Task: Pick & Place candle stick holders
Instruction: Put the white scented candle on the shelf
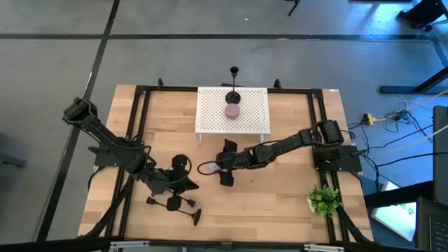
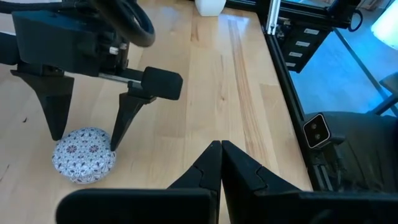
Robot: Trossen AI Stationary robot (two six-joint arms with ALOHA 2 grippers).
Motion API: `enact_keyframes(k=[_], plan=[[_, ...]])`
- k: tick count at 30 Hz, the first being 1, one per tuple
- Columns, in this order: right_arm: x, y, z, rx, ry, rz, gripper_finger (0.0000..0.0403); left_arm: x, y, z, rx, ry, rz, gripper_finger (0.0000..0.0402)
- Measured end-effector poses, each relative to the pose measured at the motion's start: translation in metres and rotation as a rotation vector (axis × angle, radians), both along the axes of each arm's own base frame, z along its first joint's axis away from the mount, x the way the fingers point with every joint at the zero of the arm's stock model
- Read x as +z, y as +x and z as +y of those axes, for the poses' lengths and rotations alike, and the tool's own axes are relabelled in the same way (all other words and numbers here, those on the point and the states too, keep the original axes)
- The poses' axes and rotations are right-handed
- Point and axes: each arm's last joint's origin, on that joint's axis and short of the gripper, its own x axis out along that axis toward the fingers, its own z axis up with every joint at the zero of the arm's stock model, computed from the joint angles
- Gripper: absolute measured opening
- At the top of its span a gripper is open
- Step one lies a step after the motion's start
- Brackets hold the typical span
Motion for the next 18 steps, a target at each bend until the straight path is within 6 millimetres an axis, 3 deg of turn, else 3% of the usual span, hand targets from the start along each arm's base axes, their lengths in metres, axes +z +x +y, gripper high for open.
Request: enact_keyframes(k=[18], plan=[[-0.0013,0.0013,0.0017,-0.031,-0.007,-0.021,0.0301,0.001,0.0005,-0.0004,-0.004,0.0,-0.011,0.0002]])
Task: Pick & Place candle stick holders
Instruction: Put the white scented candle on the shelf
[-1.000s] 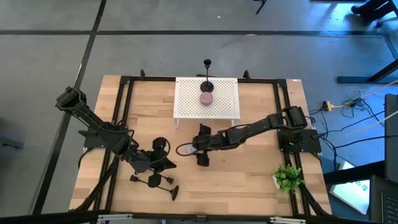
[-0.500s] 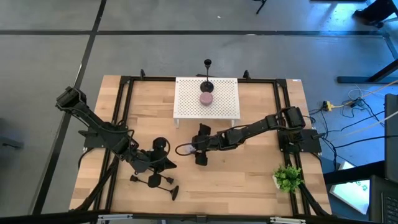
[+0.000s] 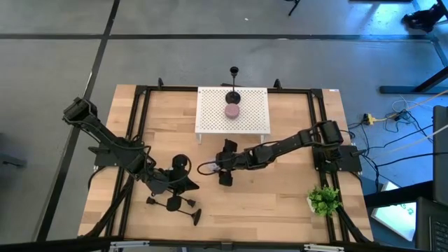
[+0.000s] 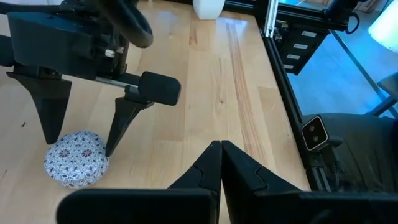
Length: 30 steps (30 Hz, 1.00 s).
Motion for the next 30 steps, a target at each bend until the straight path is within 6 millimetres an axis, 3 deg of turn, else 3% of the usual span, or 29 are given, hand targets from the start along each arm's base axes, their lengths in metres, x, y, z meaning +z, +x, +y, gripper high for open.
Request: enact_keyframes(k=[16,30], plan=[[-0.0085,0.0038,-0.0002,-0.021,-0.023,-0.018,0.0301,0.0,0.0,0.0,-0.004,0.007,-0.001,0.0002],[-0.0095,0.0041,0.0055,0.144,0.132,0.007,0.0301,0.0,-0.0002,-0.0004,-0.008,0.005,0.0,0.0002]])
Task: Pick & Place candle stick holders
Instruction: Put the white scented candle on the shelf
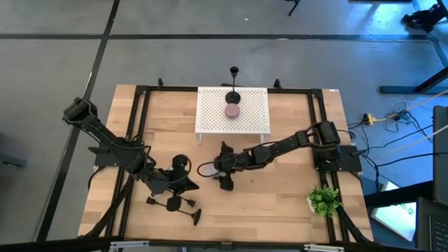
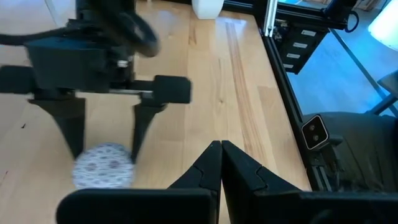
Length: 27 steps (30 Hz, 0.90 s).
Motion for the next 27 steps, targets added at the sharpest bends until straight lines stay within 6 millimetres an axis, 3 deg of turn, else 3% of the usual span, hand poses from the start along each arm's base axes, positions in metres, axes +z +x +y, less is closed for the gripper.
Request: enact_keyframes(k=[16,22,27], plan=[[0.001,0.001,0.003,0.017,0.004,-0.023,0.0301,-0.008,-0.004,0.003,0.057,-0.032,0.088,0.0002],[0.002,0.002,0.005,0.032,-0.004,-0.044,0.0301,-0.025,-0.007,0.013,0.121,-0.041,0.146,0.0003],[0.003,0.002,0.006,0.032,-0.002,-0.055,0.0301,-0.053,-0.003,0.032,0.193,-0.112,0.268,0.0003]])
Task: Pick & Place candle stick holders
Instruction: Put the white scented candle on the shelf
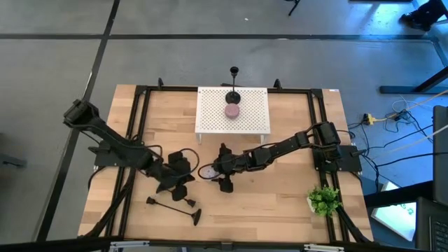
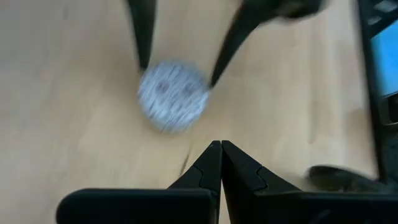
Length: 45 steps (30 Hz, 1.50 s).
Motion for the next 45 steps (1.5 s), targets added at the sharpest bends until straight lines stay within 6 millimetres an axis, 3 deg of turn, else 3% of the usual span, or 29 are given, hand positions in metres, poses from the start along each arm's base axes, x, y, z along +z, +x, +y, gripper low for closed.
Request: enact_keyframes(k=[6,14,21,32,45], plan=[[0.0,0.0,0.002,0.005,0.001,-0.003,0.0301,-0.03,0.01,0.015,0.019,-0.036,0.087,0.0002],[0.001,-0.001,0.004,0.016,0.006,-0.001,0.0301,-0.05,0.036,0.017,-0.077,-0.098,0.029,0.0003],[-0.001,0.0,0.005,0.018,-0.004,-0.008,0.0301,-0.067,0.041,0.027,-0.044,-0.124,0.104,0.0003],[-0.023,0.005,0.012,-0.002,-0.042,-0.038,0.0301,-0.068,0.042,0.029,-0.046,-0.116,0.11,0.0002],[-0.02,0.006,0.017,-0.077,-0.125,-0.109,0.0301,-0.065,0.046,0.029,-0.05,-0.092,0.049,0.0003]])
